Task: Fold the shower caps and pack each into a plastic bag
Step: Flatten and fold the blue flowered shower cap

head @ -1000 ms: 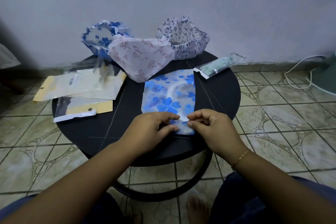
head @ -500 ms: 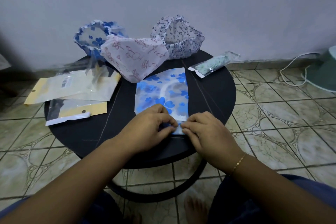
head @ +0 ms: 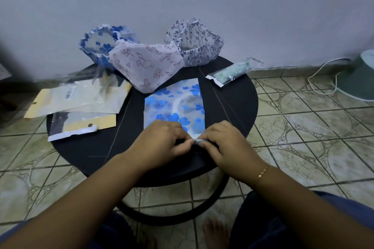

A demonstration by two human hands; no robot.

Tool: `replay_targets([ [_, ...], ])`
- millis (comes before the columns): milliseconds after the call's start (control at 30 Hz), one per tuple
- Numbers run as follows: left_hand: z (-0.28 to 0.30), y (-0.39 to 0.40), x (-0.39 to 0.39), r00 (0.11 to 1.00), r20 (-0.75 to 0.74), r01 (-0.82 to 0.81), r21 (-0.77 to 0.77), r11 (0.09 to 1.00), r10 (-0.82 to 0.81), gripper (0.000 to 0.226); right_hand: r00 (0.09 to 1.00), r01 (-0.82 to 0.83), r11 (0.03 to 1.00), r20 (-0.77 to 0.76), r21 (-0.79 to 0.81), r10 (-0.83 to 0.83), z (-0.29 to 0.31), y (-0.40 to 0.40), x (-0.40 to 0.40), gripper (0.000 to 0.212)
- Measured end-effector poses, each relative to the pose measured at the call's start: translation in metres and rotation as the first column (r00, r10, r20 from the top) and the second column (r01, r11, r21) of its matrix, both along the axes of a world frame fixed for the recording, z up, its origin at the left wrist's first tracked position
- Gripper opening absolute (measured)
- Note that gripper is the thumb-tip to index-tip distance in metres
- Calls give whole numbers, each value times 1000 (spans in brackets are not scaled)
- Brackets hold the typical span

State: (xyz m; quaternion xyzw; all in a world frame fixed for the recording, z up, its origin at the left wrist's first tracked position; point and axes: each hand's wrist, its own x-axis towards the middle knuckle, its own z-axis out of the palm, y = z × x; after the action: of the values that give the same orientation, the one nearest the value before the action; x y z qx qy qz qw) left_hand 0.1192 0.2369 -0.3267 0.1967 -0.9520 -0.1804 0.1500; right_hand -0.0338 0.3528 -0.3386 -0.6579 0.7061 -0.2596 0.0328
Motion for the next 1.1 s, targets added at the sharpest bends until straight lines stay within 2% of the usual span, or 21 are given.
replay_targets([
  [67,5,2,0,999,36,-36,99,994,33,34,987,-8,997,158,81,-5,6,-1,-4,26],
  [133,9,2,0,995,51,-99,293,951,88,17,964,-2,993,264,122,-31,8,-2,-7,15],
  [200,12,0,3,990,38,-142,438,888,139,20,931,46,991,355,128,-90,8,-3,-8,10],
  [300,14,-8,5,978,51,-203,450,870,202,16,855,103,984,492,143,-161,7,-7,-7,11],
  [367,15,-11,4,972,49,-228,447,865,231,9,835,122,979,517,162,-190,8,-9,-7,15],
  [500,14,-9,-1,965,63,-257,445,858,256,8,863,171,968,446,182,-236,10,-12,-5,10],
  [600,13,-8,-3,962,80,-273,359,893,261,14,911,180,968,340,177,-232,12,-12,-2,6],
  [700,11,-7,-2,956,160,-264,95,960,247,19,954,169,970,217,171,-205,9,-15,0,4],
  [767,10,-11,0,957,185,-217,-44,975,222,20,974,179,968,107,175,-199,6,-15,0,13],
  [833,13,-16,7,956,224,-180,-61,982,189,35,980,187,965,25,183,-195,5,-14,-2,22],
  [933,16,-23,19,956,266,-130,8,992,123,64,988,155,966,-7,207,-157,9,-10,-7,30],
  [1033,11,-29,24,969,208,-139,25,990,131,58,993,116,963,1,243,-120,12,-7,-10,42],
  [1100,10,-31,25,975,169,-145,-14,989,145,63,995,100,961,-5,259,-102,13,-7,-11,44],
])
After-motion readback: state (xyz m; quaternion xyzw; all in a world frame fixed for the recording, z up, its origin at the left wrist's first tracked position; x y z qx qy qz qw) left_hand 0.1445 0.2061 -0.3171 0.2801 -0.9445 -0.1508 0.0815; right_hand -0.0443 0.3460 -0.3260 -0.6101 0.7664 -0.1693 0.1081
